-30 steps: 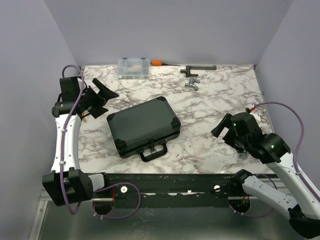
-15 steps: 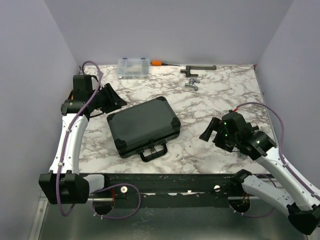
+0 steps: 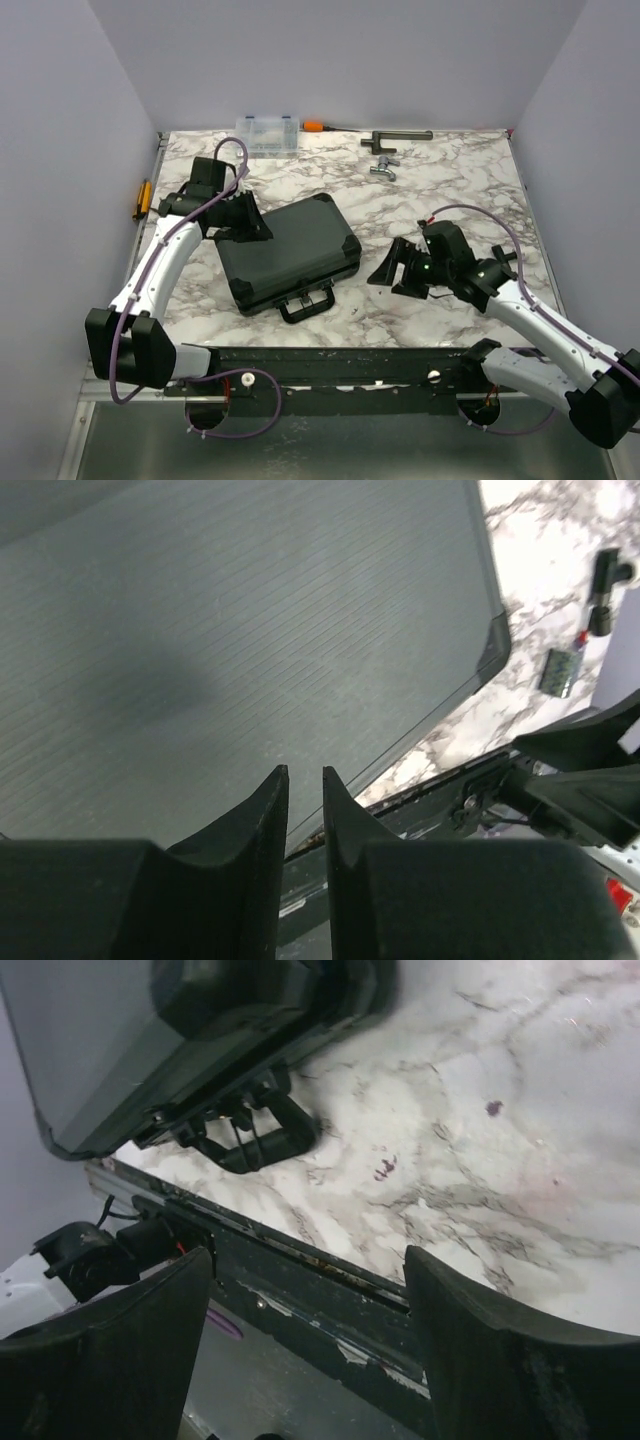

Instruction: Pack up texas hold em set

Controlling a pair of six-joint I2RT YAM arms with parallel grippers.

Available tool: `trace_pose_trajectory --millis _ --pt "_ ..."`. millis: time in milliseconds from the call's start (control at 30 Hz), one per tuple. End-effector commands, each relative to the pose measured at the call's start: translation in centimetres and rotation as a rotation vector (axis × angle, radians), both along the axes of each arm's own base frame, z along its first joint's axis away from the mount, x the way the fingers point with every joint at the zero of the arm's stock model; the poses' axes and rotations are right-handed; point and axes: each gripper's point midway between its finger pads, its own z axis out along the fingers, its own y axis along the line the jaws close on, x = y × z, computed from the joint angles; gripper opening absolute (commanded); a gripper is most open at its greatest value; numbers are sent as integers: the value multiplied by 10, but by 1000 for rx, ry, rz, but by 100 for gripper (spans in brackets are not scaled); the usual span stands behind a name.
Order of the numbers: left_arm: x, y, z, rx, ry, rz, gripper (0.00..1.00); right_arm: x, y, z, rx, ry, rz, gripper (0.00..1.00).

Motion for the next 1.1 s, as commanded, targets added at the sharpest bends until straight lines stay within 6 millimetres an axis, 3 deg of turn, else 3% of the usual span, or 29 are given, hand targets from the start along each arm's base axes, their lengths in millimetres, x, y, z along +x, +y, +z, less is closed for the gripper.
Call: trace_pose_trajectory --millis 0,200,400,700,1067 --pt "-16 0 -29 66 78 -40 18 12 27 23 124 -108 90 77" --pt "-24 -6 -46 92 126 -56 15 14 53 28 148 -167 159 69" --pt "-29 -12 -54 101 151 -64 14 -1 91 23 53 -255 333 62" --pt "-41 -19 -77 143 201 -95 12 -21 111 -2 39 -297 415 53" --pt "-72 -5 -111 207 286 -77 7 -25 125 -31 73 -316 386 26"
